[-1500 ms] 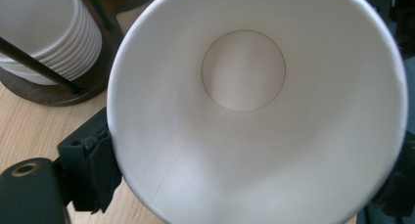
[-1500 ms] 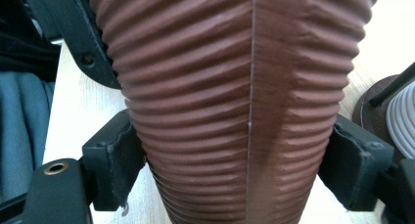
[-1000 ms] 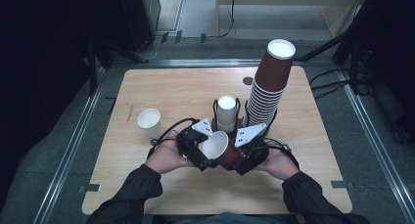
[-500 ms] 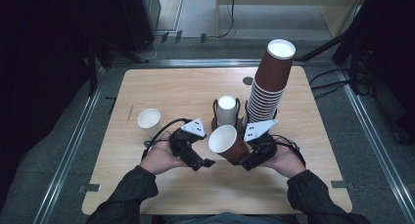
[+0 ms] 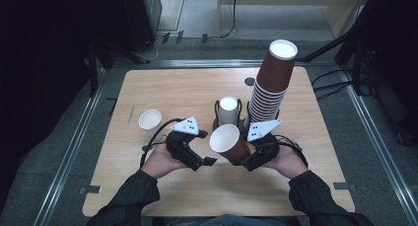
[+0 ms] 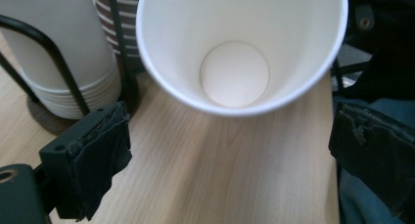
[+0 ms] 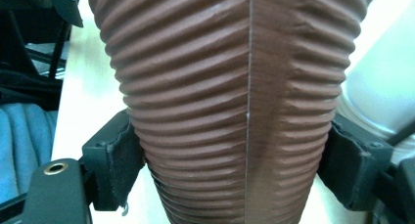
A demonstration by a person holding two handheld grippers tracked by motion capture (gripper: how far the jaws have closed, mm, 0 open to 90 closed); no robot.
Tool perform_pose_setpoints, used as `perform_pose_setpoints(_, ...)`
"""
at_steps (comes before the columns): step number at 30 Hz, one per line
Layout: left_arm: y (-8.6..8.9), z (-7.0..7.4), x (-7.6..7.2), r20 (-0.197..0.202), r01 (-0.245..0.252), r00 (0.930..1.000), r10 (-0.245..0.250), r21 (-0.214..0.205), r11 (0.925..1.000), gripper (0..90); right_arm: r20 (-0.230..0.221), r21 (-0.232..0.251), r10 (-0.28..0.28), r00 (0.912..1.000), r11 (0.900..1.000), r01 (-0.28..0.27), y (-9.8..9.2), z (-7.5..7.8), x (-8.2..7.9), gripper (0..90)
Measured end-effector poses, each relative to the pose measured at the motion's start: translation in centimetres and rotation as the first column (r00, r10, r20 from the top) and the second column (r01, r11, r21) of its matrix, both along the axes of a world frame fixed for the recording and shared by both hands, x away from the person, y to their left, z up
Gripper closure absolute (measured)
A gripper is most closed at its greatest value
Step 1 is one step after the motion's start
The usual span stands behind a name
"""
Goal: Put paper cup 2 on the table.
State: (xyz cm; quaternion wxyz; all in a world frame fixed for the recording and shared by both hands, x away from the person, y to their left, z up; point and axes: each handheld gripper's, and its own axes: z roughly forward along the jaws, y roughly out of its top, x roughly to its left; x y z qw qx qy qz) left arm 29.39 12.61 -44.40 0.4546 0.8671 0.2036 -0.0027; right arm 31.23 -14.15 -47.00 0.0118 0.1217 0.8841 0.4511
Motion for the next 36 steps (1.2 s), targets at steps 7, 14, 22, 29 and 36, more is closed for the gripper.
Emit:
perform_pose_setpoints(7, -0.8, -0.3, 0.0, -0.012, 0.018, 0.9998, -0.018, -0.014, 0.9997, 1.0, -0.019, 0.015, 0.034, 0.9992, 0.9993, -0.034, 1.3, -0.5, -0.4, 19.1)
perform_pose_setpoints(14, -1.2, -0.5, -0.1, -0.011, 0.017, 0.9998, -0.018, -0.048, 0.9987, 1.0, -0.036, 0.010, 0.067, 0.9971, 0.9977, -0.066, 2.9, -1.2, -0.9, 19.1)
perform_pose_setpoints(22, -1.6, -0.7, -0.3, 0.017, 0.009, 0.9998, -0.008, -0.036, 0.9993, 3.3, -0.044, 0.020, 0.074, 0.9963, 0.9971, -0.073, 3.5, -1.3, -1.1, 19.2)
perform_pose_setpoints(29, -1.6, -0.4, -0.5, 0.037, -0.006, 0.9993, 0.008, -0.045, 0.9990, 8.9, -0.030, 0.035, 0.071, 0.9970, 0.9969, -0.070, 3.2, -1.0, -1.1, 19.8)
perform_pose_setpoints(36, -1.3, -0.4, -0.1, -0.026, 0.005, 0.9996, -0.006, -0.053, 0.9986, 12.0, -0.078, 0.027, 0.065, 0.9948, 0.9976, -0.063, 3.2, -1.0, -1.1, 15.9)
